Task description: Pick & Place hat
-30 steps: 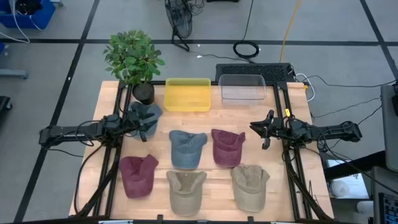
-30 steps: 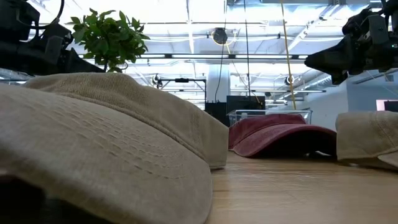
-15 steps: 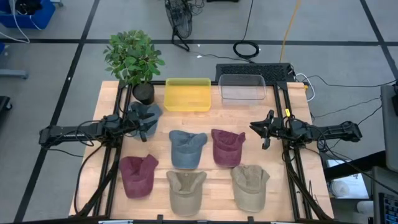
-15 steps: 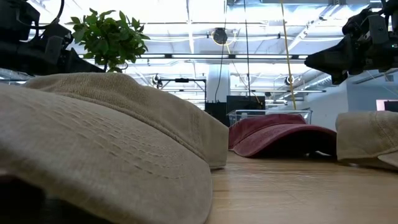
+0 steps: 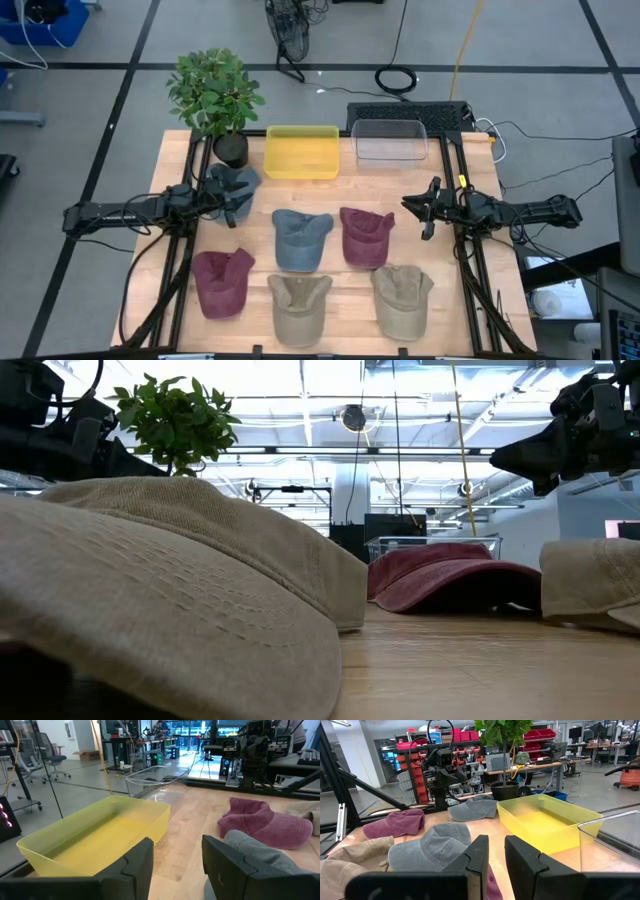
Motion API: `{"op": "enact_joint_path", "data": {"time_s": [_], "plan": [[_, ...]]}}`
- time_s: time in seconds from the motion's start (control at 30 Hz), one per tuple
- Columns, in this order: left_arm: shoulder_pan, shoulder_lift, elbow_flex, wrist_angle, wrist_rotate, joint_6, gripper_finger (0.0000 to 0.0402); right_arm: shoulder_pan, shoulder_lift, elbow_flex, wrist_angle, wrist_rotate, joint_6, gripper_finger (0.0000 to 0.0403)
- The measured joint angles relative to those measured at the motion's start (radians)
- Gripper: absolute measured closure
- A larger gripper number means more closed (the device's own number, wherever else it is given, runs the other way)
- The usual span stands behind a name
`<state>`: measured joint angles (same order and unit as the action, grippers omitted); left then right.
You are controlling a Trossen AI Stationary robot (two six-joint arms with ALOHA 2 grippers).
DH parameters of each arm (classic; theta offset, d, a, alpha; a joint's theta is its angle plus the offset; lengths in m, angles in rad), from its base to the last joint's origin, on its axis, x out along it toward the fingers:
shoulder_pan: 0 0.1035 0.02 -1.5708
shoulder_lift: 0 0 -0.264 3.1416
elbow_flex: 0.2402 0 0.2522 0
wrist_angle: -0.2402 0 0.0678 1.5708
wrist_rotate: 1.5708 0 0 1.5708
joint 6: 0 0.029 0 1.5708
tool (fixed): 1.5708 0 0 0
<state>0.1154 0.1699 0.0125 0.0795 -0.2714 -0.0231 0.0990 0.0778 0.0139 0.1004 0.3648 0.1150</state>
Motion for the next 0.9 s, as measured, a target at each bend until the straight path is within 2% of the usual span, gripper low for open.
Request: {"op": "enact_joint_path", "data": {"time_s": [0.3,0.7,0.9], "plan": [[0.000,0.000,0.000,0.000,0.000,0.000,0.0234,0.000,0.000,0.000,0.001,0.000,0.010,0.0348],[0.000,0.000,0.000,0.000,0.000,0.000,0.0233,0.000,0.000,0.000,0.004,0.000,0.249,0.0348],[0.000,0.000,0.000,0.000,0.000,0.000,0.0233,-0.001,0.000,0.000,0.102,0.002,0.259,0.0348]]}}
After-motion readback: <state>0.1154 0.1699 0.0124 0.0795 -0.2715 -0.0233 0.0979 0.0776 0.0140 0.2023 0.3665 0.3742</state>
